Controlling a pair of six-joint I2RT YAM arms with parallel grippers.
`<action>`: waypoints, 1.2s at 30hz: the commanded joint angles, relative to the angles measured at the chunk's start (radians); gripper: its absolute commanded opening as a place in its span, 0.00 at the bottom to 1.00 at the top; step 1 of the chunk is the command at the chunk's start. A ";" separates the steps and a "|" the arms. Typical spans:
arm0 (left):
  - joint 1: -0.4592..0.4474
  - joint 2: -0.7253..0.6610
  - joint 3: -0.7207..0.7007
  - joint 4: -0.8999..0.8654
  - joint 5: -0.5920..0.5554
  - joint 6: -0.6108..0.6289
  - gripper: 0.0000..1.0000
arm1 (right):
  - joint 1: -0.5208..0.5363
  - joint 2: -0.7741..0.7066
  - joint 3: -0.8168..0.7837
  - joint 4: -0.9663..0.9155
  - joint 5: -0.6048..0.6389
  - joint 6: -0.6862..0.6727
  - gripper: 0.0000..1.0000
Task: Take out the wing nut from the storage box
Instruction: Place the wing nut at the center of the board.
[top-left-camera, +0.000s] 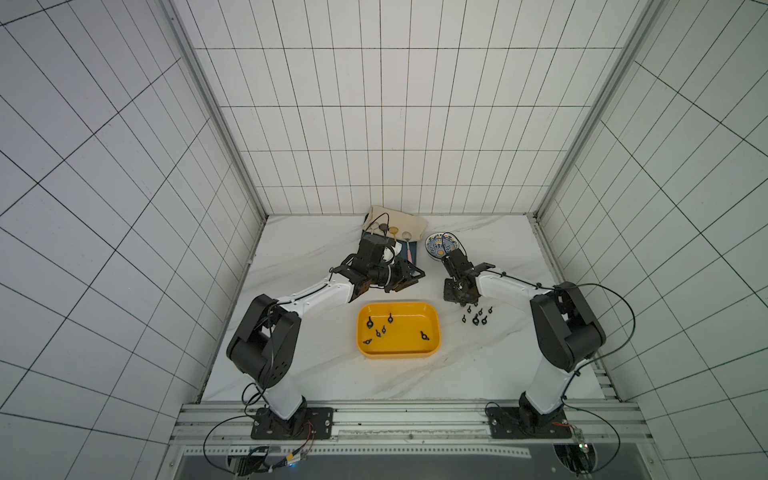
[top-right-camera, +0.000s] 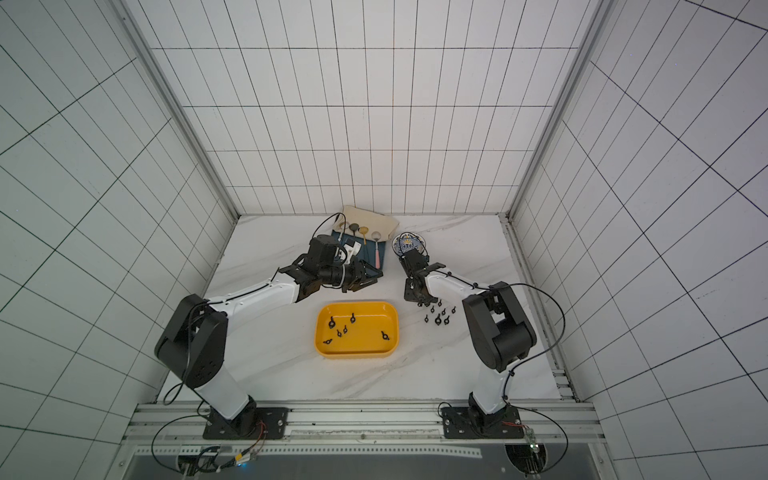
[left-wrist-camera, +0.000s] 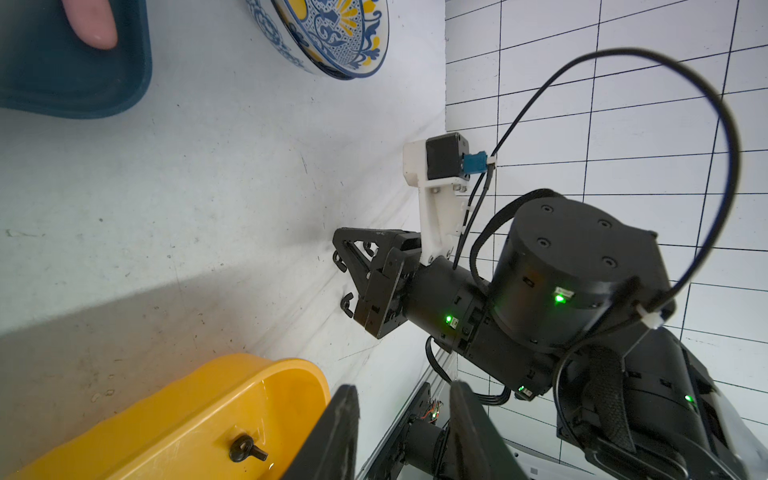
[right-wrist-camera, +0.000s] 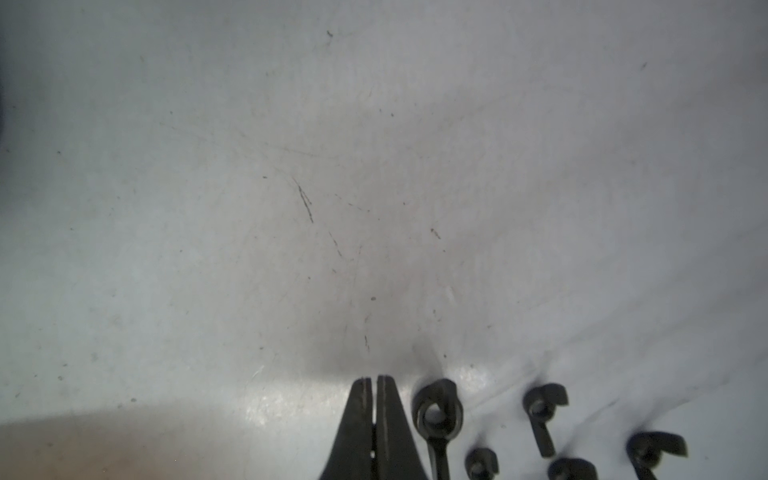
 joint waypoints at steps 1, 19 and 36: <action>-0.002 0.016 -0.018 0.029 0.015 0.005 0.40 | -0.009 0.034 -0.007 0.004 -0.004 -0.009 0.00; -0.041 0.070 0.039 -0.098 -0.028 0.048 0.40 | -0.007 0.026 -0.058 0.016 -0.026 0.023 0.10; 0.142 -0.107 -0.085 -0.231 -0.006 0.094 0.39 | 0.148 -0.169 0.071 -0.187 0.072 0.020 0.20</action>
